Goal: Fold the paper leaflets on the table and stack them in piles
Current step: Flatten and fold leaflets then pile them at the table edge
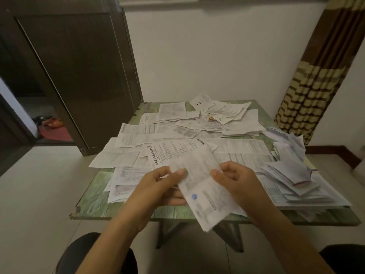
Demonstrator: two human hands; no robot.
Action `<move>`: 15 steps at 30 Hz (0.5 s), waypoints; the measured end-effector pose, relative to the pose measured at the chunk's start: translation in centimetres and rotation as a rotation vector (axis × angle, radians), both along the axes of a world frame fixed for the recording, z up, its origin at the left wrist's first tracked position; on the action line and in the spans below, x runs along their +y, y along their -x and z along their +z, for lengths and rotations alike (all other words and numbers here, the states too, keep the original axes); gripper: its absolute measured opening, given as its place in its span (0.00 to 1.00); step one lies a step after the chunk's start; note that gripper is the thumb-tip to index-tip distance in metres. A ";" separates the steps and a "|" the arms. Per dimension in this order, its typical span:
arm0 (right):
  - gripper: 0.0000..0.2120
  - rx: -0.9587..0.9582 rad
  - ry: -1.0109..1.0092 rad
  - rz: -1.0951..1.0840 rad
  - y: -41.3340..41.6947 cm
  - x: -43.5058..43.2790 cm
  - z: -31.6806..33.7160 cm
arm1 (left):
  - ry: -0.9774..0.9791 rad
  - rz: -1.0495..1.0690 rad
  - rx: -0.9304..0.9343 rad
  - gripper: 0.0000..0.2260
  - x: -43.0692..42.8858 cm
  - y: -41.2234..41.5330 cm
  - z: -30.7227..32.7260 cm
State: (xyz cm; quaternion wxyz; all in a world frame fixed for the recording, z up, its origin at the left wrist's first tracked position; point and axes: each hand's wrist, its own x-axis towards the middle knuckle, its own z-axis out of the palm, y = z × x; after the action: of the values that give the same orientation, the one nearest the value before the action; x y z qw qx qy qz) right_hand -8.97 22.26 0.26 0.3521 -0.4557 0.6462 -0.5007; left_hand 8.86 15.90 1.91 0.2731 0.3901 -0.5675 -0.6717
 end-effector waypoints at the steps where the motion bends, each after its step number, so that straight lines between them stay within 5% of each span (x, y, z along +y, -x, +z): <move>1: 0.05 -0.012 0.015 -0.043 -0.1 0.0 -0.2 | -0.005 -0.006 0.000 0.09 0.6 0.3 -0.3; 9: 0.04 -0.132 -0.072 -0.003 -0.2 0.4 -1.4 | 0.202 0.229 -0.078 0.04 1.5 1.9 -1.7; 15: 0.06 -0.345 -0.112 0.009 0.6 0.8 -1.7 | 0.105 0.244 -0.007 0.10 1.3 1.9 -1.6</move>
State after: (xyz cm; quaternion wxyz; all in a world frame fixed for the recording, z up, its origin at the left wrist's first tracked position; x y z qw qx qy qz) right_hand -9.54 23.03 -1.46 0.4849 -0.3454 0.6010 -0.5332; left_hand 6.96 17.20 0.30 0.3707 0.4439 -0.5511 -0.6015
